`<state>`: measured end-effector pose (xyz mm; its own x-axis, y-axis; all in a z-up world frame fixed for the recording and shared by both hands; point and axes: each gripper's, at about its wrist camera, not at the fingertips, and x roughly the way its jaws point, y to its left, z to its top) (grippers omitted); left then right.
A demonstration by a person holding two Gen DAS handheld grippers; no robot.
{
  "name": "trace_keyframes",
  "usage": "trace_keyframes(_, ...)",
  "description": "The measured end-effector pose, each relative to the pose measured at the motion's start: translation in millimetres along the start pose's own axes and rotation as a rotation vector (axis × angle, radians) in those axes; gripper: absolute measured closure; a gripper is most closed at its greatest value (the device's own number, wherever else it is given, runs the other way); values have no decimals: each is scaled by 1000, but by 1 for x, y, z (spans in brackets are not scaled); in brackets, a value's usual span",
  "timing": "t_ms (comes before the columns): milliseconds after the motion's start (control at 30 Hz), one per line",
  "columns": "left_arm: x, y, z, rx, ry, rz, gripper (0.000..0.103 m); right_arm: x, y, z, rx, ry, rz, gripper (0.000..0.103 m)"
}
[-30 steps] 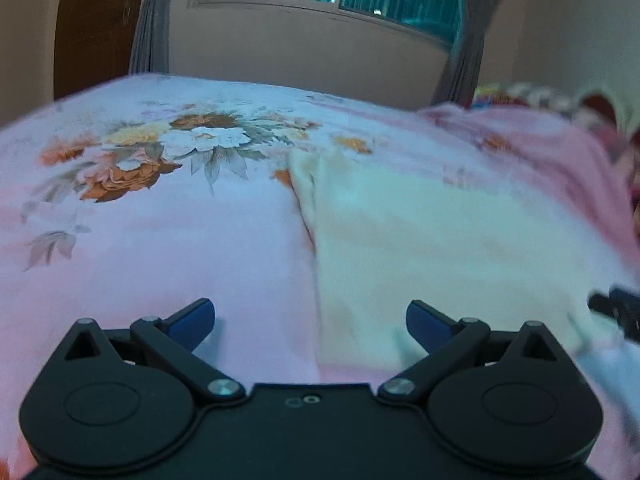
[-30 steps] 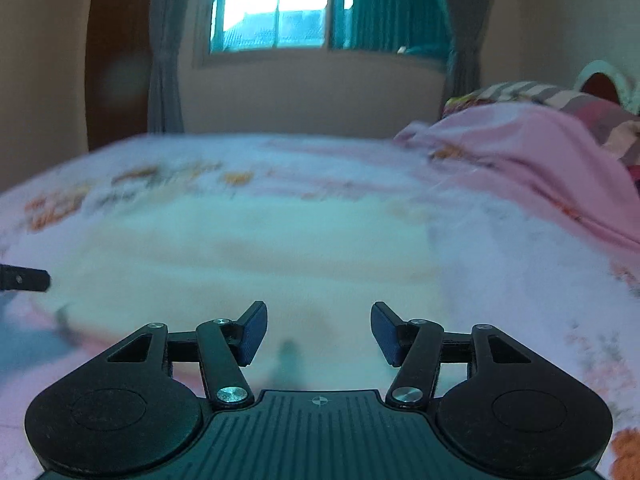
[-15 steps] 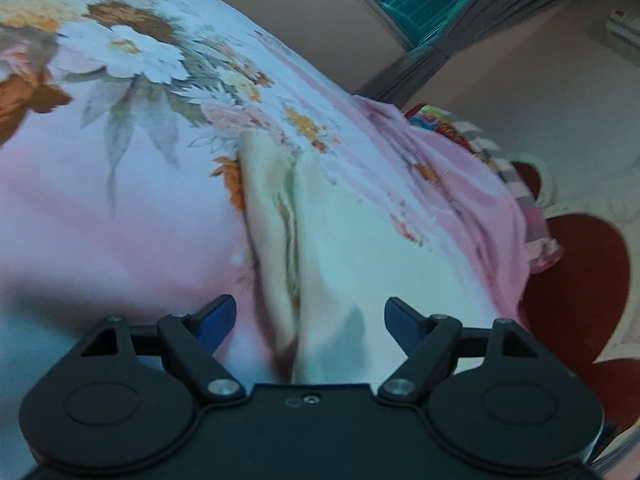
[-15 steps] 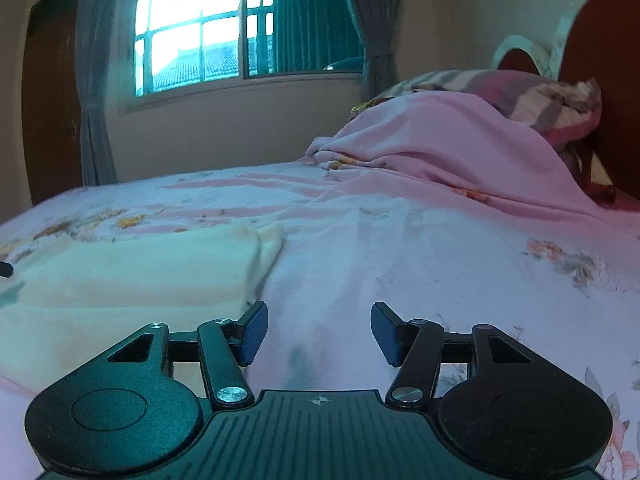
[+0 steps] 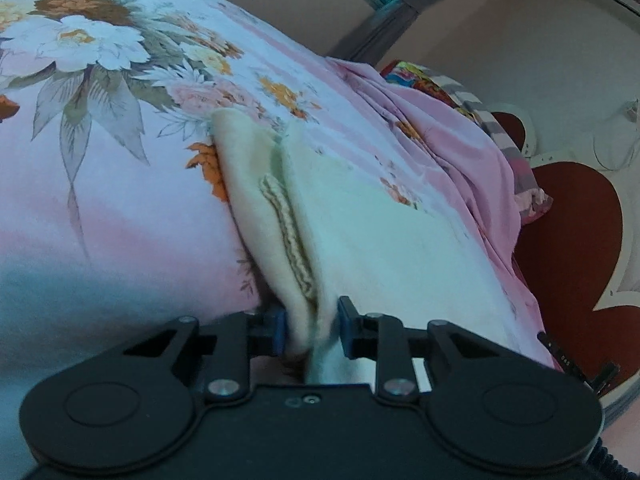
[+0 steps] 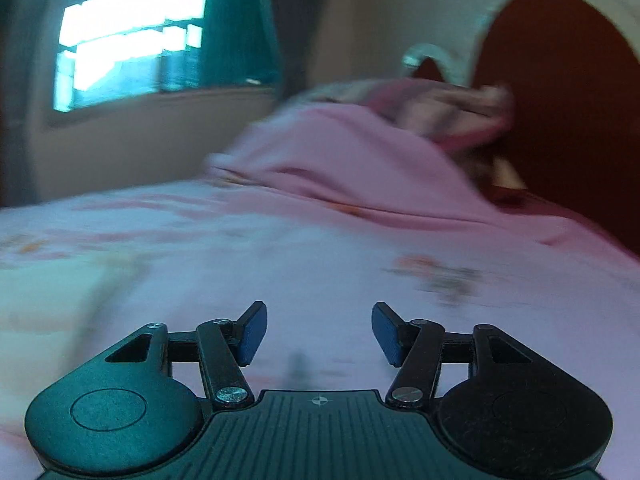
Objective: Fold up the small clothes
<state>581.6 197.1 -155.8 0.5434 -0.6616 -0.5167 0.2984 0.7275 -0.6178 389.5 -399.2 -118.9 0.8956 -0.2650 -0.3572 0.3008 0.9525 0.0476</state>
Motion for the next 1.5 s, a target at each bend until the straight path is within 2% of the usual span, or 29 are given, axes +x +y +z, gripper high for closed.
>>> trace_keyframes(33, 1, -2, 0, 9, -7, 7, 74, 5, -12, -4, 1, 17, -26, 36)
trace_keyframes(100, 5, -9, 1, 15, -11, 35, 74, 14, -30, -14, 63, 57, -23, 36)
trace_keyframes(200, 8, -26, 5, 55, -8, 114, 87, 22, -38, -21, 118, 104, 4, 36)
trace_keyframes(267, 7, -39, 9, 59, -7, 156, 91, 23, -40, -23, 137, 113, -8, 36)
trace_keyframes(400, 5, -83, 24, 111, -4, 191, 92, 19, -53, -24, 196, 103, 33, 36)
trace_keyframes(533, 17, -146, 45, 166, 10, 235, 92, 17, -70, -24, 293, 85, 81, 36)
trace_keyframes(633, 47, -199, 56, 248, 46, 285, 92, 16, -81, -25, 372, 76, 117, 36)
trace_keyframes(800, 119, -265, 41, 318, 110, 332, 92, 13, -90, -26, 435, 71, 143, 36)
trace_keyframes(933, 181, -295, 14, 336, 181, 454, 91, 12, -95, -27, 464, 69, 164, 36)
trace_keyframes(967, 192, -299, 7, 343, 187, 468, 91, 12, -97, -28, 476, 67, 170, 36)
trace_keyframes(1000, 198, -302, 2, 353, 188, 473, 86, 12, -99, -29, 487, 66, 174, 36)
trace_keyframes(1067, 207, -309, -6, 360, 198, 461, 77, 12, -101, -29, 499, 65, 181, 36)
trace_keyframes(1100, 210, -315, -9, 374, 200, 456, 63, 12, -101, -30, 503, 65, 183, 36)
trace_keyframes(1133, 211, -322, -12, 395, 204, 433, 43, 12, -102, -30, 510, 63, 187, 36)
trace_keyframes(1167, 212, -327, -15, 408, 209, 389, 34, 11, -103, -31, 518, 59, 191, 36)
trace_keyframes(1200, 210, -332, -17, 410, 204, 346, 30, 11, -104, -31, 526, 55, 194, 36)
trace_keyframes(1267, 199, -336, -17, 357, 176, 200, 30, 11, -107, -33, 545, 52, 203, 36)
trace_keyframes(1333, 173, -337, -13, 265, 92, 64, 30, 10, -109, -34, 561, 48, 205, 36)
trace_keyframes(1367, 160, -337, -12, 244, 55, 26, 30, 10, -109, -34, 563, 50, 204, 36)
trace_keyframes(1433, 123, -332, -12, 233, -28, 24, 29, 9, -110, -34, 565, 52, 203, 36)
trace_keyframes(1500, 87, -314, -16, 237, -83, 93, 29, 8, -109, -33, 561, 53, 196, 36)
